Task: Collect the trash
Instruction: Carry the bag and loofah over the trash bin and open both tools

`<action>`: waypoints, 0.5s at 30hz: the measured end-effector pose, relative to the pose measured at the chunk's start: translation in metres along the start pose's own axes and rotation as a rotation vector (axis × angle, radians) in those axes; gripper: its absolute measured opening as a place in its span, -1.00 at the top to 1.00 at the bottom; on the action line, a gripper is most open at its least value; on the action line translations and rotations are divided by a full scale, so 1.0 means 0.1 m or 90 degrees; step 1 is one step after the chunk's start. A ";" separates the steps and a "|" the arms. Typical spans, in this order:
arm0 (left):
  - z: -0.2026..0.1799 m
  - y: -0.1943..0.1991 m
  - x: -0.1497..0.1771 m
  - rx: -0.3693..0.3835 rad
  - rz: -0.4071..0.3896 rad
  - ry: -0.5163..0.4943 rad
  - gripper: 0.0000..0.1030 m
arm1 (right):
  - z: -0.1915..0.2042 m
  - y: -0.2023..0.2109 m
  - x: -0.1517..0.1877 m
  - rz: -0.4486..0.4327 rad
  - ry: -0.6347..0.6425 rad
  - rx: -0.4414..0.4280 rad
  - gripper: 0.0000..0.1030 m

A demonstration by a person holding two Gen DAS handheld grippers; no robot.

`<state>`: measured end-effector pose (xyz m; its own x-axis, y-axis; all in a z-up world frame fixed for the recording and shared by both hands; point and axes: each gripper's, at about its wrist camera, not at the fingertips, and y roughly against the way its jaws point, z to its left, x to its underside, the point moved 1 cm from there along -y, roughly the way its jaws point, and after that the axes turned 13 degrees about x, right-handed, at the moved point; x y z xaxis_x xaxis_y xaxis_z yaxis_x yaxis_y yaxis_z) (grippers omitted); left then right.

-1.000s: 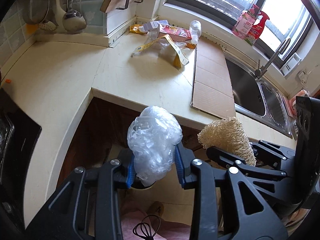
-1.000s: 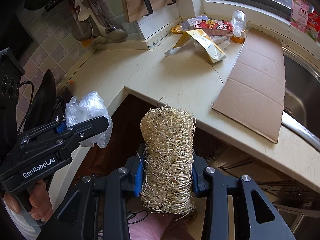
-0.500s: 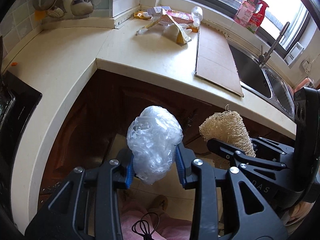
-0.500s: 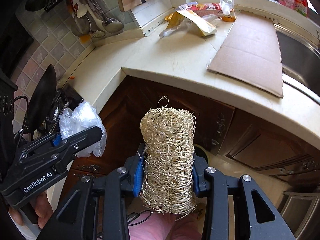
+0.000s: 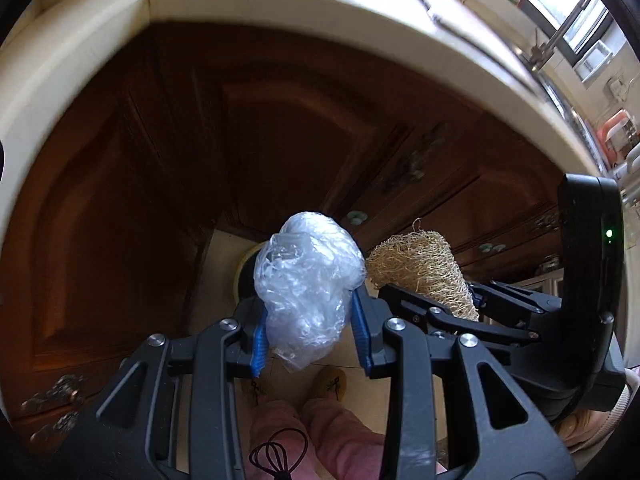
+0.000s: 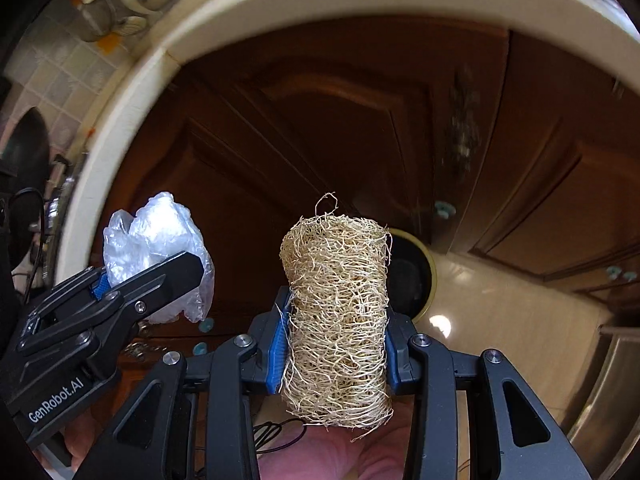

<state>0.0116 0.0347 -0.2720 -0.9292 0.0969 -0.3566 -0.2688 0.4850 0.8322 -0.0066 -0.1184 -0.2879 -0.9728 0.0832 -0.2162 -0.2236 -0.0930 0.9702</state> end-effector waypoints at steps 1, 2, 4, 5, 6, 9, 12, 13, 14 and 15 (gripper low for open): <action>0.11 -0.17 0.04 0.000 0.005 0.003 0.40 | -0.01 -0.19 0.04 0.005 -0.007 0.002 0.26; 0.22 -0.33 0.09 -0.002 0.009 0.008 0.40 | -0.02 -0.38 0.09 0.011 -0.014 0.004 0.26; 0.46 -0.69 0.18 -0.007 0.019 0.017 0.40 | -0.06 -0.77 0.18 0.020 -0.025 0.011 0.26; 0.57 -0.85 0.22 -0.008 0.023 0.021 0.38 | -0.07 -0.96 0.22 0.022 -0.028 0.017 0.26; 0.71 -1.05 0.27 -0.011 0.029 0.028 0.37 | -0.09 -1.15 0.27 0.021 -0.029 0.025 0.25; 1.05 -1.55 0.37 -0.009 0.043 0.041 0.16 | -0.12 -1.74 0.39 0.020 -0.024 0.052 0.24; 1.32 -1.97 0.46 -0.011 0.046 0.040 -0.05 | -0.12 -2.30 0.53 0.015 -0.013 0.064 0.18; 1.41 -2.12 0.49 -0.013 0.045 0.037 -0.19 | -0.13 -2.45 0.61 0.012 -0.007 0.067 0.17; 1.49 -2.22 0.55 -0.013 0.045 0.035 -0.35 | -0.12 -2.65 0.64 0.012 0.002 0.071 0.09; 1.58 -2.35 0.59 -0.011 0.048 0.034 -0.43 | -0.11 -2.84 0.68 0.013 0.010 0.070 -0.18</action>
<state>0.0602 0.0639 -0.5556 -0.9589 0.0860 -0.2703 -0.2016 0.4636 0.8628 -0.0103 -0.0976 -0.5795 -0.9780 0.0662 -0.1980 -0.1974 0.0151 0.9802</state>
